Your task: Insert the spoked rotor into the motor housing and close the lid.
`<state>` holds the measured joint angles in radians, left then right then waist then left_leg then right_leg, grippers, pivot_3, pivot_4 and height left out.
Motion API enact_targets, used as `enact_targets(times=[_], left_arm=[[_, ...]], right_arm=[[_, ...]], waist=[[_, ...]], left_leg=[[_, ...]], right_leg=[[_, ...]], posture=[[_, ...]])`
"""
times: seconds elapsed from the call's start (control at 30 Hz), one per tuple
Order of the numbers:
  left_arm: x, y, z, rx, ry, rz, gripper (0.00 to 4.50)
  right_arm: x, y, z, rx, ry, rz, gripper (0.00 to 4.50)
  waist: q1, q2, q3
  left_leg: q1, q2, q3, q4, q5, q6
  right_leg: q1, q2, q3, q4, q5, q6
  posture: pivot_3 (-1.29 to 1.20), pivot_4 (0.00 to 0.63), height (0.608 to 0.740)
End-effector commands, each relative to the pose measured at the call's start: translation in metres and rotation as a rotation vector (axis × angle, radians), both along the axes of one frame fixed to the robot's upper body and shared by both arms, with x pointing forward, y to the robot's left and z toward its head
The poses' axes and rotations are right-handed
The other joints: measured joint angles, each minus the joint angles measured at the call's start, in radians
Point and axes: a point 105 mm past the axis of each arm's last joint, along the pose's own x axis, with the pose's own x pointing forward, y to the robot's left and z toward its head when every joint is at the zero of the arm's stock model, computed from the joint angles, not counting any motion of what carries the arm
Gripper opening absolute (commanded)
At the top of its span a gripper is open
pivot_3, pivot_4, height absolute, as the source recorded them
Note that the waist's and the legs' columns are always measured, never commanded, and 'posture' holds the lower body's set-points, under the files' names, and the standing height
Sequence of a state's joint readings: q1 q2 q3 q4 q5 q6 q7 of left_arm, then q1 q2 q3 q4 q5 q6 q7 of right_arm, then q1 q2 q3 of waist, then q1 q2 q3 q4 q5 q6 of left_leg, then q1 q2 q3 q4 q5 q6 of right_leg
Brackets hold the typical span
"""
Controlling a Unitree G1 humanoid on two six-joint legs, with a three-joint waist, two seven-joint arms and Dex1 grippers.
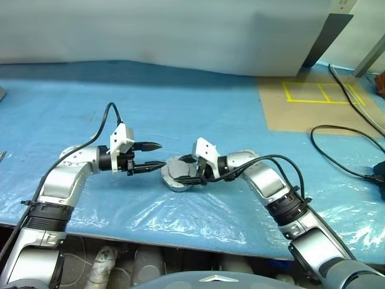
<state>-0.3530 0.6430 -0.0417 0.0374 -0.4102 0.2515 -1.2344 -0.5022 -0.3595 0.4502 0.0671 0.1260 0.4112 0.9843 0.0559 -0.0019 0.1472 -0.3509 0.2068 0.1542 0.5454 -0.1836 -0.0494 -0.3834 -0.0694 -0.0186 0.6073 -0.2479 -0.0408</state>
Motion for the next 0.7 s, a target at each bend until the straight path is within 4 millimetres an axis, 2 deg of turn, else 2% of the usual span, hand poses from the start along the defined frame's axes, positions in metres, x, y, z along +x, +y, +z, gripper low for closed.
enact_targets(times=[0.03,0.33,0.47,0.7], left_arm=[[-0.001,0.003,-0.014,0.113,-0.047,-0.016,3.15],[0.001,-0.003,-0.012,0.091,-0.061,-0.027,3.15],[-0.001,-0.006,-0.013,0.088,-0.06,-0.034,3.15],[0.0,-0.006,-0.012,0.09,-0.065,-0.03,3.15]], right_arm=[[-0.013,-0.026,-0.06,-0.205,0.129,-0.03,2.97],[-0.017,-0.033,-0.062,-0.152,0.211,-0.034,2.97],[-0.027,-0.034,-0.062,-0.132,0.258,0.009,2.97],[-0.031,-0.039,-0.062,-0.132,0.274,0.031,2.97]], waist=[[0.0,0.0,0.0],[0.005,0.0,-0.001],[0.015,0.0,-0.001],[0.015,0.0,-0.002]], left_leg=[[0.0,0.0,0.0,0.0,0.0,0.0],[0.0,0.0,0.0,-0.001,0.0,0.0],[0.0,0.0,0.0,-0.001,0.0,0.0],[0.0,-0.001,0.0,-0.004,0.0,0.0]], right_leg=[[0.0,-0.001,0.0,0.0,0.0,0.0],[0.0,-0.003,0.0,0.0,0.0,0.0],[0.0,-0.003,0.0,0.0,-0.001,0.001],[0.0,-0.004,0.0,-0.001,-0.001,0.001]], posture=[[0.0,0.15,0.74],[0.0,0.15,0.74],[0.0,0.15,0.74],[0.0,0.15,0.74]])
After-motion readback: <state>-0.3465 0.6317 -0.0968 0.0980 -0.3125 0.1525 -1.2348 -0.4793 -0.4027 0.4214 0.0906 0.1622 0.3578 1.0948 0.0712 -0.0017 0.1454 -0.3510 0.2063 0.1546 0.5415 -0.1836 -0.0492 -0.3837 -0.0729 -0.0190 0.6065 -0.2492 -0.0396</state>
